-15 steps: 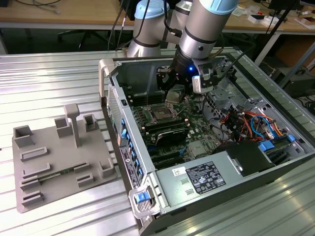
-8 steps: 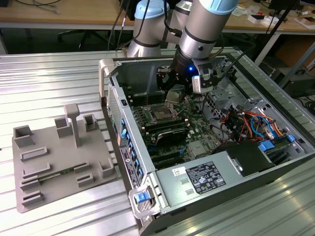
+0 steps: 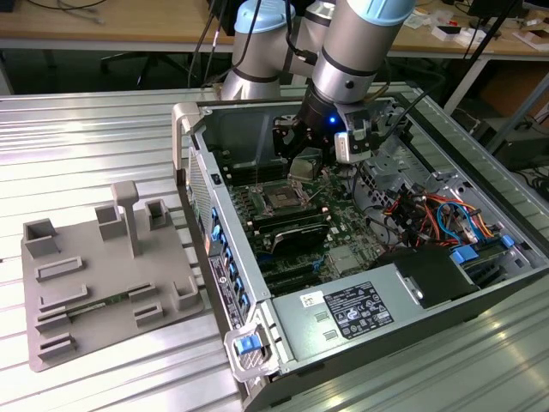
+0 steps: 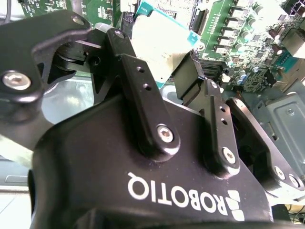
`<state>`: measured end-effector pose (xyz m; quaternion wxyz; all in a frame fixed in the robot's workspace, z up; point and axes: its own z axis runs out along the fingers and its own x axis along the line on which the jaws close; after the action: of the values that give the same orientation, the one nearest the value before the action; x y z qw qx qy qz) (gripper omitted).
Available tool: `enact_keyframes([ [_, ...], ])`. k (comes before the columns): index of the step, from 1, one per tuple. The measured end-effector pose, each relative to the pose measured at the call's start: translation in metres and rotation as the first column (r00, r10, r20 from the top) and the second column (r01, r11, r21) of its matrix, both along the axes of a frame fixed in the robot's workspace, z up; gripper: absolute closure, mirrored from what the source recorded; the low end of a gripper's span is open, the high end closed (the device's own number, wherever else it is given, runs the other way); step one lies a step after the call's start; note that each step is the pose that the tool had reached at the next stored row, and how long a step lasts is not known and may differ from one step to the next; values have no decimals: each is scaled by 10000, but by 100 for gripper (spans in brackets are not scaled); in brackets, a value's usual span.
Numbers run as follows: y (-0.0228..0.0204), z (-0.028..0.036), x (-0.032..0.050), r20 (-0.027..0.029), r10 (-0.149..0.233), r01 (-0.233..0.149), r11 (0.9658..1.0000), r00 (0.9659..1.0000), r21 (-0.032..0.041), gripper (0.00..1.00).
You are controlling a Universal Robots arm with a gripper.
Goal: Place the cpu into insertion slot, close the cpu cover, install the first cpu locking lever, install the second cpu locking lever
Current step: 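Place the cpu into insertion slot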
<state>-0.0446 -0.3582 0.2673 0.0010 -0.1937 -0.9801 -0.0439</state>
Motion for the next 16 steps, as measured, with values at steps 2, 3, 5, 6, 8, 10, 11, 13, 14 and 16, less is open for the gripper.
enact_keyframes([
  [2,0,0,0,0,-14,14,10000,10000,0,45],
  [3,0,0,0,0,-23,23,10000,10000,0,45],
  [5,0,-1,0,0,-33,33,10000,10000,0,45],
  [6,0,-1,0,0,-40,40,10000,10000,0,45],
  [8,0,-1,0,1,-53,53,10000,10000,0,45],
  [10,0,-1,0,0,-66,66,10000,10000,0,45],
  [11,0,-1,0,0,-71,71,10000,10000,0,45],
  [13,0,-1,0,0,-87,87,10000,10000,0,45],
  [14,0,-1,0,0,-95,95,10000,10000,0,45],
  [16,0,-1,0,0,-110,110,9999,9999,0,45],
])
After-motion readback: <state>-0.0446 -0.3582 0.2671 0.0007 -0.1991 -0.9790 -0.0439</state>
